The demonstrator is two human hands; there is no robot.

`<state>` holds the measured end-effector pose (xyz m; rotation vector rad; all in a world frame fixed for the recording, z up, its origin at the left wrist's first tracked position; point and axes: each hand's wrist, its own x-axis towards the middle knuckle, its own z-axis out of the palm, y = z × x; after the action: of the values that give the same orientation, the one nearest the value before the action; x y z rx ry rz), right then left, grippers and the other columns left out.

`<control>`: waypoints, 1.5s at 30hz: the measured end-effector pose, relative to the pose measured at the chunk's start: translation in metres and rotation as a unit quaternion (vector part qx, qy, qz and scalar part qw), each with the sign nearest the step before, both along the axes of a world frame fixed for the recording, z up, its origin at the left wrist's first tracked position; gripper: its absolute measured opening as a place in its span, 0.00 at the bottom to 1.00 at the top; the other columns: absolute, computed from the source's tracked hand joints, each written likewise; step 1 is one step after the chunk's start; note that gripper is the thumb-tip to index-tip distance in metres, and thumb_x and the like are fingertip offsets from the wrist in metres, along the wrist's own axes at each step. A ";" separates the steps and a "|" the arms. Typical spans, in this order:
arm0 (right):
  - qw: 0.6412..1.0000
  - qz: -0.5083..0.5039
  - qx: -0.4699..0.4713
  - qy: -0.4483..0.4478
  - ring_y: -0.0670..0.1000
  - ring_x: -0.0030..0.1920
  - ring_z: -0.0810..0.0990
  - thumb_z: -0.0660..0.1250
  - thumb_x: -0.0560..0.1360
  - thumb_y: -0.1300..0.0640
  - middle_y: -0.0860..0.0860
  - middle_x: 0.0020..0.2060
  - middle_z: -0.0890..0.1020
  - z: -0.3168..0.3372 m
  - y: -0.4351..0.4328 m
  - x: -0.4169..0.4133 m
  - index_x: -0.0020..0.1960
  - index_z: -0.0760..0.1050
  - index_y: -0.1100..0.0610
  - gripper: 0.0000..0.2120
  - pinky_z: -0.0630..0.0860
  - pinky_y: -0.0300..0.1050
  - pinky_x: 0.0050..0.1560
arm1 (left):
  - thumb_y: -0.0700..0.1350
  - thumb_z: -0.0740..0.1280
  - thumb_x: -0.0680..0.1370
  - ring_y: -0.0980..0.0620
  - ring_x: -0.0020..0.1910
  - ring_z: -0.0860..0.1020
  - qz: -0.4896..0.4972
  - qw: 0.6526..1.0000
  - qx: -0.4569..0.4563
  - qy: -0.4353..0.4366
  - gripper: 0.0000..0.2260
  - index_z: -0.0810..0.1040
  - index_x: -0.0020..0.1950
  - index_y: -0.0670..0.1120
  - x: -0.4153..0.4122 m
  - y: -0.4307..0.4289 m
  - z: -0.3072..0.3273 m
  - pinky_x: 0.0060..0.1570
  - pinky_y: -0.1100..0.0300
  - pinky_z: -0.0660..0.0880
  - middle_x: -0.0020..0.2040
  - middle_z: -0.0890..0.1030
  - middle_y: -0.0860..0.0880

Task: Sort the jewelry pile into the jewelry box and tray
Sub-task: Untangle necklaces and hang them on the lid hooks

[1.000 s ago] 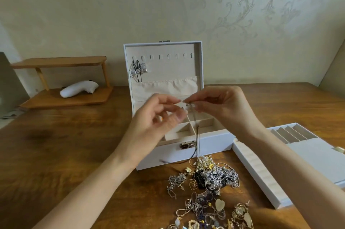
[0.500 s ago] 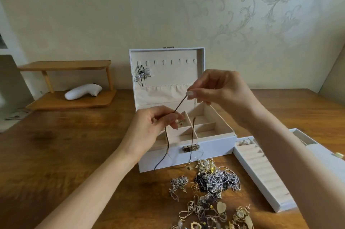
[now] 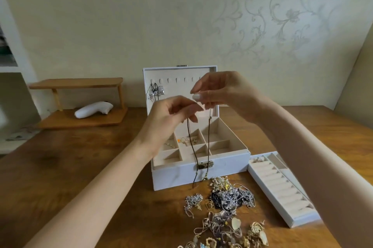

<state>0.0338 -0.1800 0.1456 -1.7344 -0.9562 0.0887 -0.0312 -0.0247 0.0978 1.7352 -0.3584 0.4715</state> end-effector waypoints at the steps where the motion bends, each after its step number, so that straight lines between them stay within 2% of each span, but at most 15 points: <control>1: 1.000 0.008 0.000 0.008 0.47 0.31 0.75 0.73 0.68 0.63 0.51 0.31 0.79 0.001 -0.002 0.000 0.43 0.79 0.58 0.05 0.72 0.39 0.37 | 0.40 0.67 0.75 0.61 0.35 0.77 0.005 1.000 0.005 -0.009 0.04 0.80 0.43 0.47 0.000 0.002 0.001 0.39 0.73 0.70 0.31 0.80 0.54; 4: 0.998 0.038 0.028 0.042 0.46 0.32 0.74 0.72 0.64 0.61 0.47 0.30 0.79 0.007 -0.005 -0.003 0.44 0.78 0.58 0.09 0.72 0.37 0.38 | 0.39 0.66 0.76 0.61 0.34 0.77 0.009 1.000 0.010 -0.012 0.05 0.80 0.42 0.45 -0.001 0.008 0.001 0.39 0.72 0.70 0.30 0.80 0.54; 10: 0.981 0.038 0.169 0.087 0.45 0.31 0.72 0.70 0.64 0.62 0.47 0.28 0.76 0.025 -0.005 -0.008 0.41 0.76 0.60 0.06 0.71 0.37 0.36 | 0.40 0.66 0.76 0.62 0.34 0.77 -0.006 0.998 0.049 0.047 0.05 0.81 0.42 0.44 -0.006 0.011 -0.016 0.39 0.73 0.71 0.31 0.80 0.54; 16: 0.958 0.037 0.265 0.107 0.45 0.30 0.73 0.69 0.66 0.62 0.49 0.33 0.79 0.040 -0.010 -0.013 0.43 0.77 0.57 0.06 0.70 0.36 0.36 | 0.44 0.62 0.80 0.64 0.28 0.73 -0.023 0.969 0.184 0.164 0.07 0.76 0.44 0.45 -0.012 0.003 -0.045 0.34 0.73 0.70 0.33 0.82 0.55; 19: 0.950 0.043 0.286 0.120 0.44 0.31 0.74 0.68 0.67 0.63 0.50 0.34 0.79 0.043 -0.013 -0.015 0.44 0.77 0.56 0.06 0.71 0.36 0.37 | 0.45 0.60 0.81 0.65 0.27 0.71 -0.047 0.961 0.206 0.178 0.11 0.76 0.45 0.40 -0.015 -0.004 -0.055 0.31 0.74 0.68 0.36 0.81 0.59; 22: 0.946 0.056 0.291 0.130 0.44 0.31 0.76 0.68 0.67 0.63 0.50 0.34 0.78 0.038 -0.012 -0.017 0.44 0.76 0.57 0.06 0.71 0.36 0.37 | 0.46 0.61 0.80 0.66 0.27 0.73 -0.071 0.955 0.233 0.169 0.12 0.77 0.39 0.46 -0.019 -0.009 -0.055 0.30 0.74 0.67 0.35 0.79 0.63; 25: 0.963 0.042 0.245 0.107 0.45 0.31 0.75 0.69 0.66 0.62 0.50 0.32 0.80 0.032 -0.010 -0.021 0.43 0.77 0.58 0.07 0.73 0.36 0.36 | 0.47 0.65 0.78 0.63 0.25 0.68 -0.034 0.973 0.183 0.134 0.08 0.76 0.39 0.49 -0.018 -0.014 -0.054 0.30 0.72 0.63 0.25 0.74 0.62; 27: 0.971 0.037 0.214 0.096 0.46 0.32 0.75 0.69 0.65 0.62 0.50 0.31 0.80 0.029 -0.008 -0.023 0.44 0.77 0.58 0.07 0.74 0.37 0.38 | 0.47 0.69 0.75 0.63 0.26 0.67 0.006 0.984 0.151 0.096 0.06 0.75 0.40 0.50 -0.014 -0.015 -0.052 0.31 0.72 0.64 0.29 0.75 0.60; 31: 0.982 0.021 0.169 0.079 0.46 0.33 0.77 0.70 0.63 0.60 0.49 0.31 0.81 0.026 -0.003 -0.025 0.44 0.78 0.57 0.09 0.72 0.40 0.44 | 0.47 0.72 0.73 0.55 0.36 0.76 -0.018 0.994 0.097 0.053 0.11 0.73 0.51 0.52 -0.005 -0.023 -0.033 0.43 0.67 0.75 0.47 0.83 0.57; 34: 0.984 0.013 0.162 0.078 0.46 0.34 0.78 0.71 0.64 0.60 0.49 0.32 0.81 0.031 -0.004 -0.023 0.45 0.77 0.56 0.09 0.70 0.41 0.45 | 0.45 0.70 0.75 0.52 0.43 0.82 -0.024 0.985 0.168 0.030 0.06 0.80 0.45 0.57 -0.001 -0.026 -0.026 0.46 0.64 0.76 0.39 0.84 0.58; 36: 0.983 0.006 0.168 0.077 0.46 0.35 0.78 0.70 0.67 0.62 0.49 0.32 0.81 0.036 -0.006 -0.020 0.45 0.77 0.56 0.07 0.69 0.41 0.45 | 0.45 0.68 0.77 0.39 0.43 0.80 -0.023 0.975 0.219 0.023 0.12 0.82 0.38 0.61 0.004 -0.022 -0.032 0.49 0.48 0.75 0.36 0.83 0.58; 37: 0.982 0.002 0.174 0.076 0.46 0.35 0.77 0.70 0.69 0.63 0.49 0.32 0.81 0.039 -0.008 -0.018 0.45 0.77 0.56 0.06 0.69 0.41 0.44 | 0.44 0.67 0.77 0.38 0.43 0.79 -0.023 0.970 0.243 0.019 0.13 0.82 0.37 0.60 0.006 -0.020 -0.037 0.49 0.45 0.75 0.37 0.83 0.56; 40: 0.977 -0.009 0.197 0.083 0.46 0.35 0.77 0.68 0.72 0.66 0.49 0.32 0.81 0.048 -0.013 -0.012 0.45 0.77 0.55 0.06 0.70 0.38 0.42 | 0.44 0.64 0.79 0.63 0.50 0.73 -0.012 0.948 0.318 -0.003 0.12 0.84 0.40 0.51 0.014 -0.013 -0.051 0.57 0.51 0.69 0.47 0.80 0.58; 43: 0.967 -0.012 0.231 0.104 0.47 0.36 0.77 0.66 0.74 0.67 0.50 0.33 0.80 0.058 -0.016 -0.004 0.45 0.76 0.55 0.08 0.71 0.38 0.42 | 0.47 0.62 0.80 0.60 0.58 0.68 -0.002 0.943 0.332 0.032 0.13 0.82 0.39 0.56 0.017 -0.008 -0.056 0.64 0.49 0.61 0.50 0.76 0.66; 45: 0.958 -0.012 0.261 0.115 0.47 0.35 0.77 0.65 0.74 0.68 0.50 0.33 0.80 0.068 -0.018 0.000 0.46 0.76 0.55 0.09 0.71 0.39 0.43 | 0.47 0.62 0.80 0.58 0.61 0.68 -0.009 0.946 0.320 0.061 0.13 0.81 0.40 0.58 0.020 -0.002 -0.056 0.67 0.47 0.59 0.51 0.78 0.65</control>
<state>0.0338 -0.1976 0.2132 -1.2162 -0.7059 0.0183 -0.0113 -0.0266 0.0420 2.3759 -0.4713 0.2383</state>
